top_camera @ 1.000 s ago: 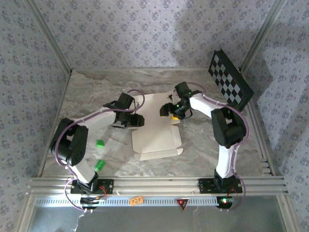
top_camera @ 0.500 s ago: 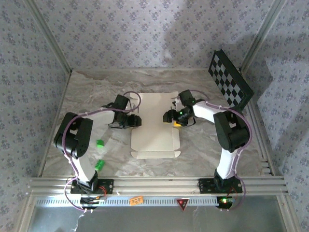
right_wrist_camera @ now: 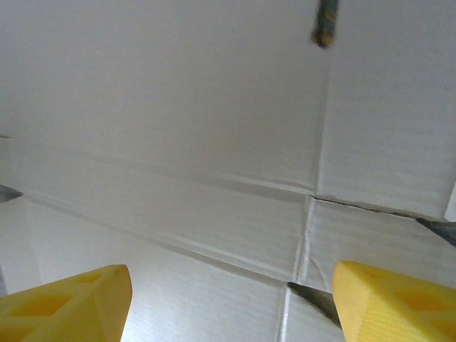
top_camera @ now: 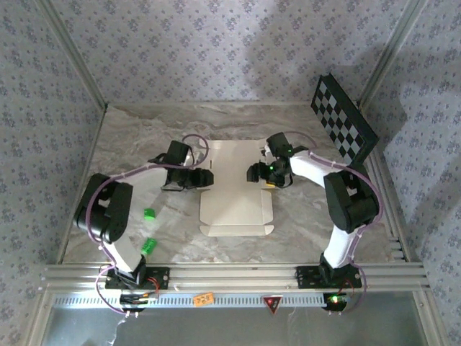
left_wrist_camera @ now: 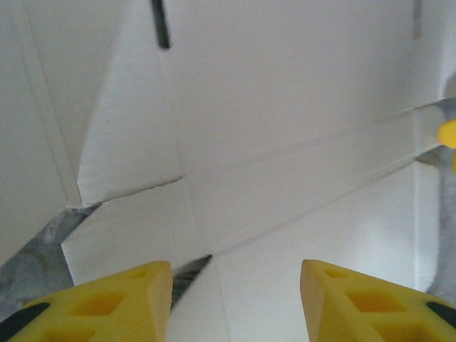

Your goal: Fold the paper box

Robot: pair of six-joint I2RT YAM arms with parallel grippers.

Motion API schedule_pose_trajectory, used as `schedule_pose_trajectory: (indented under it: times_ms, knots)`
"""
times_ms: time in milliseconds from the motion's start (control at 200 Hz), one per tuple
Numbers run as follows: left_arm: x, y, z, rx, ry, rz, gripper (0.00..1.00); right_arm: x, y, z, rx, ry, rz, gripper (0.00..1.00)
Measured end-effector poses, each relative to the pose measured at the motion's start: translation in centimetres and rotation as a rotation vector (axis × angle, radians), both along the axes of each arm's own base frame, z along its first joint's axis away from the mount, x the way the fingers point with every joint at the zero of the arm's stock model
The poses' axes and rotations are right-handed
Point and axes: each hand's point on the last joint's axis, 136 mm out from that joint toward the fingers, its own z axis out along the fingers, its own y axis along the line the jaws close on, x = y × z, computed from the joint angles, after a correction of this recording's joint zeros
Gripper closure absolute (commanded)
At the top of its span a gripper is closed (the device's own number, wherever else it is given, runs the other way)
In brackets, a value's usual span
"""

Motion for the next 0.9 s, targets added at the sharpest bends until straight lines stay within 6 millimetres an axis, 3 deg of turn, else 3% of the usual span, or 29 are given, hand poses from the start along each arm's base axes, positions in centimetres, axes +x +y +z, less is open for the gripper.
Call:
schedule_pose_trajectory:
  times_ms: [170,350,540,715,900]
  knots:
    - [0.2,0.6,3.7,-0.017,-0.085,0.023,0.46,1.2,2.7,3.2,0.055,-0.068,0.031,0.25]
    - [0.4,1.8,3.7,0.002,-0.072,0.079,0.44,1.1,6.5,5.2,0.139,-0.088,0.099,0.28]
    - [-0.4,2.8,2.2,0.021,-0.014,0.129,0.41,0.2,8.8,3.0,0.181,-0.014,0.141,0.32]
    - [-0.8,3.0,1.0,0.026,0.032,0.158,0.40,-0.3,9.0,0.7,0.174,0.050,0.140,0.34]
    - [-0.9,3.1,-0.3,0.035,0.077,0.177,0.36,-0.5,9.0,-0.6,0.165,0.071,0.138,0.36]
